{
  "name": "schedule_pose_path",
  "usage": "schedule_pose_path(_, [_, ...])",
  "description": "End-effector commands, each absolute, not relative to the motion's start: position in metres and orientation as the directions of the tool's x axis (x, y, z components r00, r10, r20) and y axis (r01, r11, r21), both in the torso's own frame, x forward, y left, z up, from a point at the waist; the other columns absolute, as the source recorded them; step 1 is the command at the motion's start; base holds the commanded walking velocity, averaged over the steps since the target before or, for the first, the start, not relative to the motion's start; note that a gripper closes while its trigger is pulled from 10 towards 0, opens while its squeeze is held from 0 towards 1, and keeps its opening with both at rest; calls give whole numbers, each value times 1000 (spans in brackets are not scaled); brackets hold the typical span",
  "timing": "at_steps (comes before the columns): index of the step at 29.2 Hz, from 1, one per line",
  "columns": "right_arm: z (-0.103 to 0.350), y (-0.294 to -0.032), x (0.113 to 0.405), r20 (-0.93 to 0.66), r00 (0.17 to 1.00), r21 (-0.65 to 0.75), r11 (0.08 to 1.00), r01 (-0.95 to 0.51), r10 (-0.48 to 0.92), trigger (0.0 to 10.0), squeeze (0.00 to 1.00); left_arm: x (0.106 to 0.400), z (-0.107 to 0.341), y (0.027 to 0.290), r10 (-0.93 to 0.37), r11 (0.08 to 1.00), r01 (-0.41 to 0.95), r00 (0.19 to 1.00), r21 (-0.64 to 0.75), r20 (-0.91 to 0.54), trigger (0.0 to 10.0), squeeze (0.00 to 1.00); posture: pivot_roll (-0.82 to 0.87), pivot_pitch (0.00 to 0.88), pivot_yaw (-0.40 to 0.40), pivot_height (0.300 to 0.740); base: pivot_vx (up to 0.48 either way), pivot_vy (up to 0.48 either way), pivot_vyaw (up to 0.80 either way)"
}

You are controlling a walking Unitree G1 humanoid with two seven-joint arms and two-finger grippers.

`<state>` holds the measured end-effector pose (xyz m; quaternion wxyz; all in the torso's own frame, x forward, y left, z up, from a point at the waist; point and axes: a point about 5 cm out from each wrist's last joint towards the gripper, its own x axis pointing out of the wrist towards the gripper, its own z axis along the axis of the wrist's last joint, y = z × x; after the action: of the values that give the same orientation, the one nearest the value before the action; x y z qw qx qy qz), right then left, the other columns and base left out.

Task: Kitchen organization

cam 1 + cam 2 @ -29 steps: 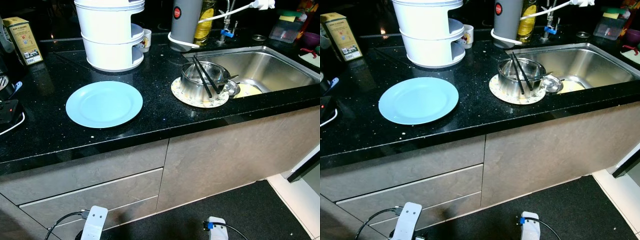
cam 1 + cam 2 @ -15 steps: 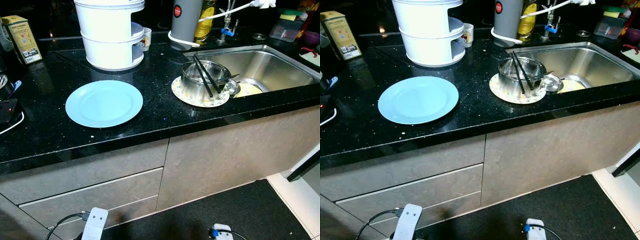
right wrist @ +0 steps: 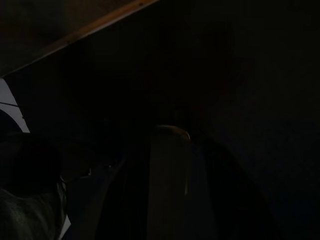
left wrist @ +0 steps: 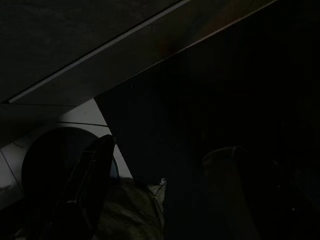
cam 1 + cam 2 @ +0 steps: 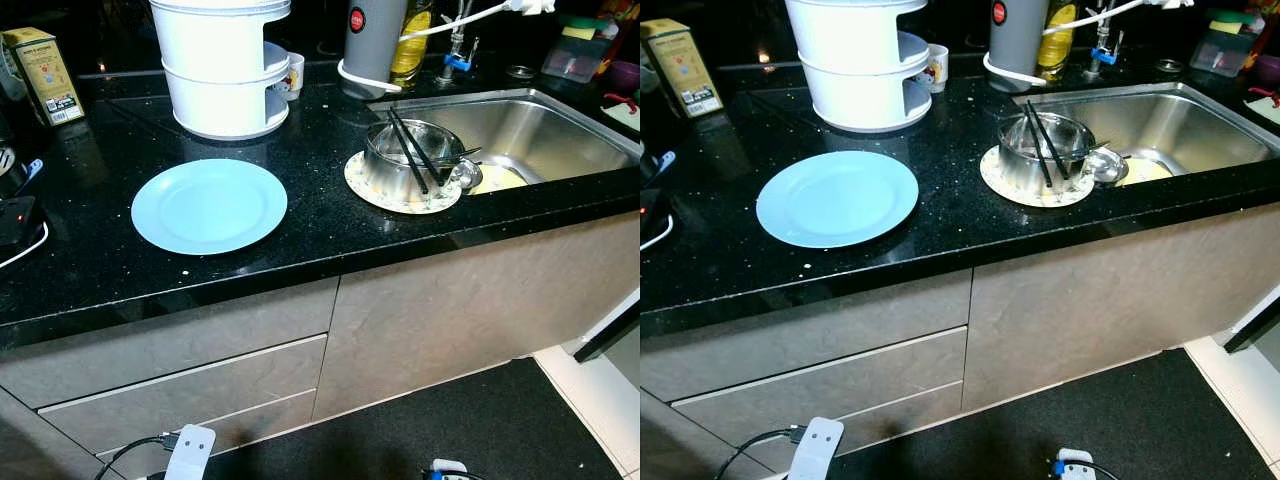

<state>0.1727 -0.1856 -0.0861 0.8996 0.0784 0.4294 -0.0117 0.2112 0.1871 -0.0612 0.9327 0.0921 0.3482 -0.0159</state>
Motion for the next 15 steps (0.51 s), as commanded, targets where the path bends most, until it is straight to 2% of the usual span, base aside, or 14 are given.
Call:
schedule_pose_path(1, [-91,-185,162,-803,594,119,989,89,43,10000,0,199,-70,185,36,984,95,719,149,-694,10000,0,0,179,-46,740,0,0,0])
schedule_pose_path(15, [-96,-182,151,-821,569,115,990,82,48,10000,0,187,-75,185,29,980,118,711,160,-703,10000,0,10,108,-40,740,0,0,0])
